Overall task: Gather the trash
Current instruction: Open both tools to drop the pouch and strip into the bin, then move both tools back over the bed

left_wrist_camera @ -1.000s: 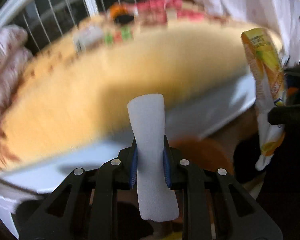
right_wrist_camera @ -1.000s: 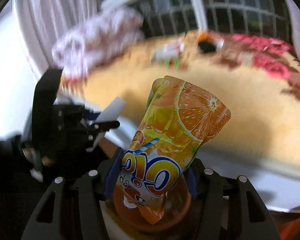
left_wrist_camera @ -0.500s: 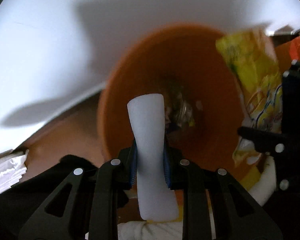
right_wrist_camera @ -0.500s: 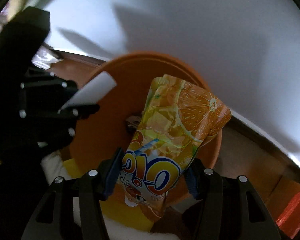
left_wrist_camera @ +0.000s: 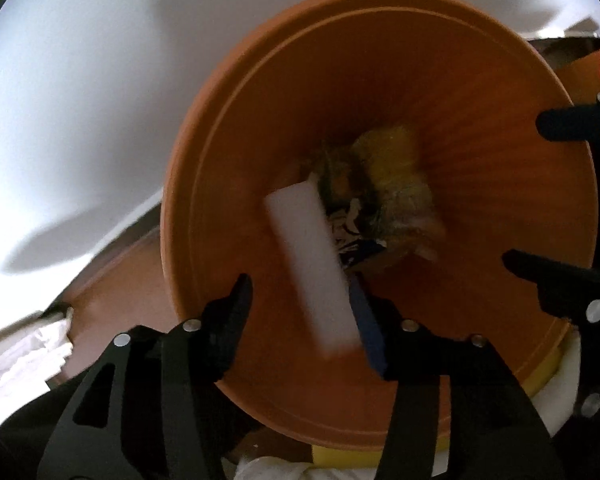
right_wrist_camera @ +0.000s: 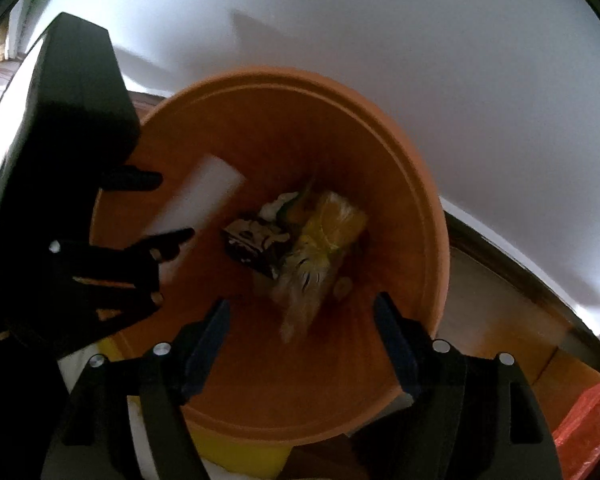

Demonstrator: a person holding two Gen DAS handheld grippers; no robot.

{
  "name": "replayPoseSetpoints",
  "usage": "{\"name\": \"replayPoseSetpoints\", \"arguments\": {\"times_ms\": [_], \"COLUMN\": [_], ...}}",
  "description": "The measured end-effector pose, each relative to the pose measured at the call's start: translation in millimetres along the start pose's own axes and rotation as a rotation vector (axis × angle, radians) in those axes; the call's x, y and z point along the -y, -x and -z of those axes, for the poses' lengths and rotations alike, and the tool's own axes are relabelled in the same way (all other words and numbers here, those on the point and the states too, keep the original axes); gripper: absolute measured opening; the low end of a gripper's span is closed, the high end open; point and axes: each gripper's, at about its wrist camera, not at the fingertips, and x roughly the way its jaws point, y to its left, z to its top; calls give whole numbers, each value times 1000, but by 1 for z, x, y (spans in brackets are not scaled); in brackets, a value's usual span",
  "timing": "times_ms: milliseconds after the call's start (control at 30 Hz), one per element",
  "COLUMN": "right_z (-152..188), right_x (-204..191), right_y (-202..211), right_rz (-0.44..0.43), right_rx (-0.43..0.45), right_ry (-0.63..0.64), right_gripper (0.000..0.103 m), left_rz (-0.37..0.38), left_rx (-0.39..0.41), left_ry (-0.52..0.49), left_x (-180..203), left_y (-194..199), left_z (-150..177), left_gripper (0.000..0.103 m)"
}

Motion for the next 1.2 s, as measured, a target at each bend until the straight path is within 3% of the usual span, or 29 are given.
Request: {"name": "replayPoseSetpoints", "arguments": {"times_ms": [67, 367, 533, 633, 733, 867, 1067, 1133, 1200], "right_z": [-1, 14, 41, 59, 76, 77, 32, 1, -37], "right_x": [-2, -3, 6, 3, 4, 13, 46, 57, 69], "right_y": [4, 30, 81, 127, 179, 248, 316, 335, 348], "right_rz": [0, 2, -23, -45, -64, -115, -104, -77, -64], "right_rx": [13, 67, 115, 142, 201, 338, 594, 671, 728], "right_ry": [1, -8, 10, 52, 110, 102, 2, -21, -44], "right_gripper": [72, 72, 72, 72, 73, 76, 82, 83, 84], "left_rz": [-13, -12, 98, 123, 74, 43, 23, 9, 46], "left_rx": [12, 63, 98, 180, 287, 464, 814, 880, 908], "left_ry": [-2, 21, 21, -32, -89, -65, 122, 202, 269], "left_x": [3, -4, -18, -22, -29, -56, -117, -138, -161], "left_y": [3, 21, 55, 95, 138, 202, 294, 310, 316], "left_z": [1, 8, 21, 38, 61, 77, 65, 48, 24], "left_gripper": [55, 55, 55, 55, 56, 60, 82, 83, 83]}}
